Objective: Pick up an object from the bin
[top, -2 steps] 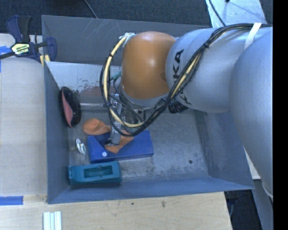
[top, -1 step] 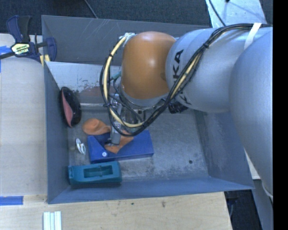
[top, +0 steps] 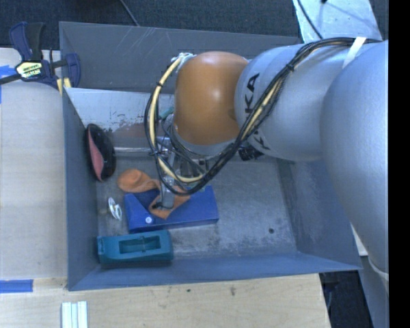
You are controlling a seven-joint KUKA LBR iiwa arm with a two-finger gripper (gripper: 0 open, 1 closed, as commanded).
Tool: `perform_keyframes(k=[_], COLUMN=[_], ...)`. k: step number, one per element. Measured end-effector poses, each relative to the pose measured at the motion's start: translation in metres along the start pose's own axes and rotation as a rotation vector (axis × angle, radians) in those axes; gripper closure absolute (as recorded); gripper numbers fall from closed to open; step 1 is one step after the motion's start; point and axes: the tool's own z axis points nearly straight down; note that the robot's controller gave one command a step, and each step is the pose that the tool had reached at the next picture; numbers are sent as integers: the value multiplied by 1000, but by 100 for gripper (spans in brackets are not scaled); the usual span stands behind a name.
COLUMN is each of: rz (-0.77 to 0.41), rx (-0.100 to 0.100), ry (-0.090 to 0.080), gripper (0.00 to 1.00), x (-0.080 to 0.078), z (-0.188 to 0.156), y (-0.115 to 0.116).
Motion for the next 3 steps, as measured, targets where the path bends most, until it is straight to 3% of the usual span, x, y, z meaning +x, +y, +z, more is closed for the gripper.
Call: perform_keyframes(k=[1, 2, 3], rz=[-17, -16, -23], rx=[1, 1, 1], ry=[2, 2, 3], gripper=[100, 100, 100], x=[2, 2, 2], z=[59, 59, -85], y=[-7, -7, 6])
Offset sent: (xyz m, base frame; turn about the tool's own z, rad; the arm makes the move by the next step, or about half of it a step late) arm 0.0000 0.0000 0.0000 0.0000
